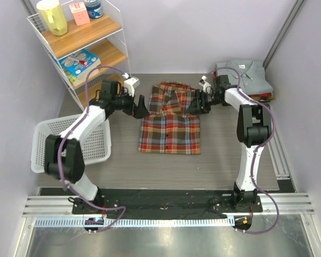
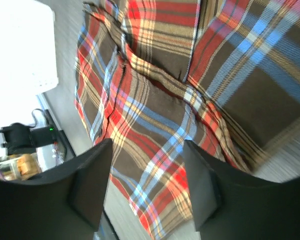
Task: Fold and stack the long sleeve shirts
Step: Fold the shirt
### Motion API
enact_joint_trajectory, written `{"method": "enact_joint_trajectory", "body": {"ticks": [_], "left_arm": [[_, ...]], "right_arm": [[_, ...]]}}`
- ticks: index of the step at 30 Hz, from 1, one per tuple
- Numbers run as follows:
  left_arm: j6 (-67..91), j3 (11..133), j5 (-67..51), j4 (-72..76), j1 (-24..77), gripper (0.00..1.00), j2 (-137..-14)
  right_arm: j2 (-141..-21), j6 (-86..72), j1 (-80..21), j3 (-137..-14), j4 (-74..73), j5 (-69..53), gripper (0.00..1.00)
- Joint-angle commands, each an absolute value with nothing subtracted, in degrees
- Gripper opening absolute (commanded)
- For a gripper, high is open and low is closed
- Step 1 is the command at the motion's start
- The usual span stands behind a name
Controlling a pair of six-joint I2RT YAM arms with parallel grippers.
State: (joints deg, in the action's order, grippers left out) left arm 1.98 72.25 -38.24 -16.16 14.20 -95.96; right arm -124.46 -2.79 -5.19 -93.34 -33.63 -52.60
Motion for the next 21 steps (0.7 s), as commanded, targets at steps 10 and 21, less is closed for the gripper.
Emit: {"method": "enact_joint_trajectory", "body": {"ticks": [10,21], "left_arm": [[-47.4,41.7,-2.4,-4.3,44.6,1.00,-71.7],[-47.6,37.2,5.3,13.7,57.3,0.81,-85.6]], "right_arm": [[-120.8,-0.5,-17.6,-97.7,-33.3,-50.2,0.34],[-130.8,3.4,-19.1,-99.1,-32.0,-47.5,0.27]]}}
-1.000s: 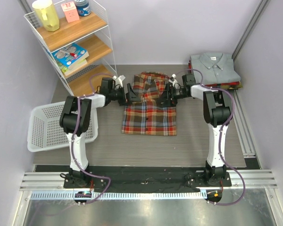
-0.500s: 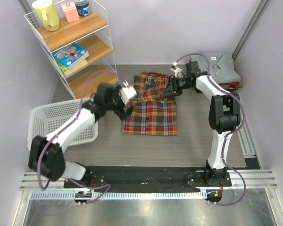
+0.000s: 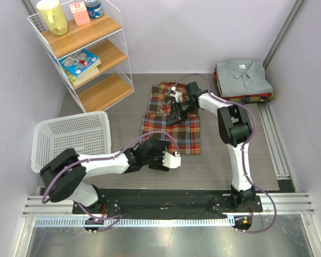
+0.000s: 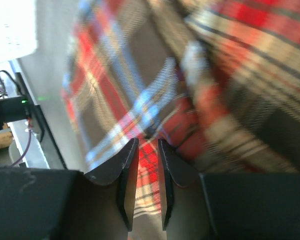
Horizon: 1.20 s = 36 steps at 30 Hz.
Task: Fold and stack the long sleeve shirts
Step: Fold the shirt
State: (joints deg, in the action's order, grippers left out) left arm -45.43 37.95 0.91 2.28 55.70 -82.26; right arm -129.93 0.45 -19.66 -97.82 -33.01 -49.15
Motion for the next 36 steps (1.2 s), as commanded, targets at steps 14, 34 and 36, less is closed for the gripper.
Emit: {"method": "enact_joint_trajectory", "body": {"ticks": [14,34,36], "left_arm": [[-49.9,41.2,9.0,13.4,58.7,0.17,-93.3],[-31.2,45.5,4.1,-26.1,70.0,0.00,-74.2],[-31.2,44.1,4.0,-26.2,70.7,0.00,-73.5]], "right_arm": [[-131.3,5.4,-20.2,-90.8,-30.3,-48.2,0.21],[-123.0,23.1,-22.8,-95.4,-59.1,-50.4,0.33],[-122.5,23.7,-23.3,-95.5,-59.6,-51.1,0.32]]}}
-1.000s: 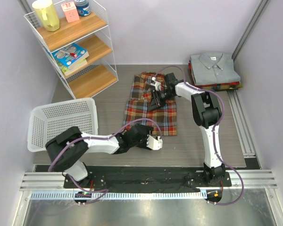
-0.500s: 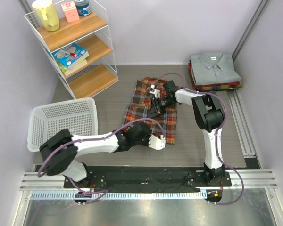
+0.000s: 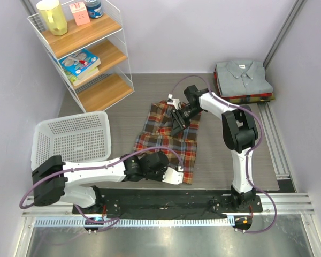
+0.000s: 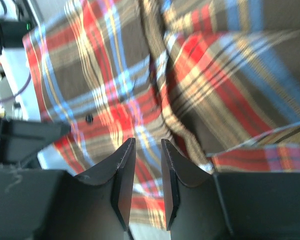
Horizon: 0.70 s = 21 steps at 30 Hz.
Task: Fold and stack the long sleeve shirts
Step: Fold the shirt
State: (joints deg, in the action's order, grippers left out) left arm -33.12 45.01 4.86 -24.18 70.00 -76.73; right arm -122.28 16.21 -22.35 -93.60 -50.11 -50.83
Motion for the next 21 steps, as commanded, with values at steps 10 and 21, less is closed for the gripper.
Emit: {"method": "enact_joint_trajectory", "body": {"ticks": [10,21], "left_arm": [[-33.0,35.6,4.3,-22.8,72.9,0.00,-70.9],[-33.2,35.6,4.9,-22.7,73.9,0.00,-71.3]], "right_arm": [[-125.1,22.9,-25.0,-100.5,-62.2,-53.2,0.29],[-130.3,22.4,-27.6,-104.8,-62.5,-54.8,0.16]]}}
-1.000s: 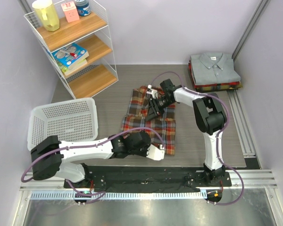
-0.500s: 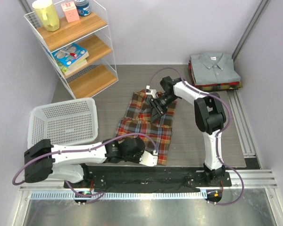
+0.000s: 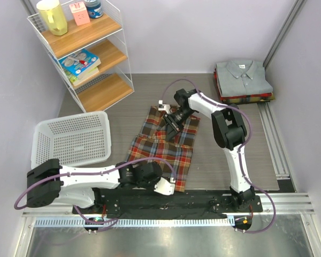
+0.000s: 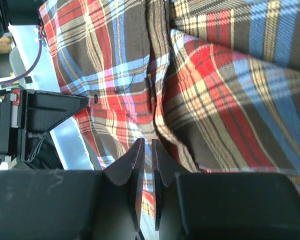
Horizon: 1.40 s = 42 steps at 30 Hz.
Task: Fold and stack the long sleeve shirts
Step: Fold the shirt
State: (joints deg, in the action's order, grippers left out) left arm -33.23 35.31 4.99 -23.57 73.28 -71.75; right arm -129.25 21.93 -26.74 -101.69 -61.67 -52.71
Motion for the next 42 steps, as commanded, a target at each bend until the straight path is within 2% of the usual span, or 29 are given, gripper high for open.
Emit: {"method": "enact_joint_trajectory", "body": {"ticks": [1,16,22,28,32,42], "left_arm": [[-33.2,35.7,4.9,-22.9,74.0,0.00,-71.3],[-31.8,36.6,5.1,-23.8,74.3,0.00,-71.7],[-32.0,37.1,5.3,-24.4,74.4,0.00,-71.6],[-32.2,38.1,4.9,-26.4,74.4,0.00,-70.0],[-31.9,41.1,4.3,-30.7,74.7,0.00,-68.4],[-34.0,58.3,3.1,-43.2,75.0,0.00,-67.1]], "right_arm": [[-131.0,22.2,-27.8,-104.9,-62.5,-55.1,0.16],[-127.9,18.6,-29.4,-105.5,-61.6,-60.4,0.14],[-134.2,19.5,-29.7,-106.3,-60.5,-57.9,0.01],[-137.6,18.7,-29.8,-105.7,-57.5,-55.9,0.01],[-136.9,19.2,-30.5,-102.3,-56.6,-54.8,0.01],[-128.9,17.0,-34.3,-88.2,-50.1,-57.1,0.01]]}}
